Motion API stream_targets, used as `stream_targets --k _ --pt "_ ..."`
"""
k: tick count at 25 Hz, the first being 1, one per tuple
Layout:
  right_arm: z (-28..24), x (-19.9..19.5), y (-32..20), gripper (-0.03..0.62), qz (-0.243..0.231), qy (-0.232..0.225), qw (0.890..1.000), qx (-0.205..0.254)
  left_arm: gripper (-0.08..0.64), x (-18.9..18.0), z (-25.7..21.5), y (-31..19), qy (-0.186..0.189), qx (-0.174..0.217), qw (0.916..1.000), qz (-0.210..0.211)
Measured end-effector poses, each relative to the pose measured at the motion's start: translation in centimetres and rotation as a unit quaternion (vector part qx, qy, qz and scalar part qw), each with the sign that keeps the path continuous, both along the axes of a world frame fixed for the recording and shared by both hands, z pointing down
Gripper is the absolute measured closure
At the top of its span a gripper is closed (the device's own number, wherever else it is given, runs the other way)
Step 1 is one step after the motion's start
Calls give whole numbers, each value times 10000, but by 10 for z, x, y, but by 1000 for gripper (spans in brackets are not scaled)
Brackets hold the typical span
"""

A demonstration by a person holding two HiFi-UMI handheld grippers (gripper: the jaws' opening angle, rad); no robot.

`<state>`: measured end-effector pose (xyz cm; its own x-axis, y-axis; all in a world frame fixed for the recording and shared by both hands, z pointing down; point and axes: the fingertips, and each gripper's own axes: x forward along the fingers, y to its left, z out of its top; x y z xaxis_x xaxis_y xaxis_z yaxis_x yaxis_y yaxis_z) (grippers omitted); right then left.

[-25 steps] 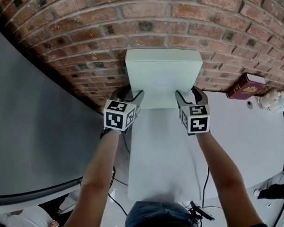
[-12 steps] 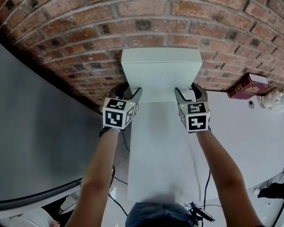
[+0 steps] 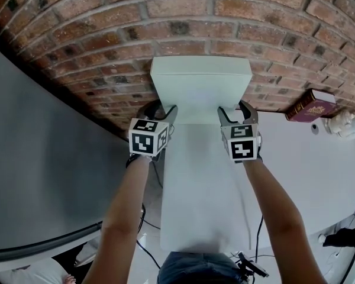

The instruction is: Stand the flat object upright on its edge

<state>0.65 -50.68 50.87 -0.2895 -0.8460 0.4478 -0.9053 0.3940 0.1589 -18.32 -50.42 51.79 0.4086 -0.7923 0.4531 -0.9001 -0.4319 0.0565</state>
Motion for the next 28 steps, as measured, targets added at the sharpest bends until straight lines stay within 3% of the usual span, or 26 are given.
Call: stream_targets --k 8,19,25,28 --pt "1 2 5 314 1 78 9999 -87 288 -6 2 4 46 -57 9996 -266" --pt "-11 17 31 315 86 -186 9998 -67 288 -5 1 33 148 -103 9990 -402" --pt "-29 21 51 411 13 -322 9995 69 295 4 -18 54 160 40 9992 -373" --pt "-41 19 61 476 -39 -430 9990 135 367 9 -28 65 231 106 9988 -413"
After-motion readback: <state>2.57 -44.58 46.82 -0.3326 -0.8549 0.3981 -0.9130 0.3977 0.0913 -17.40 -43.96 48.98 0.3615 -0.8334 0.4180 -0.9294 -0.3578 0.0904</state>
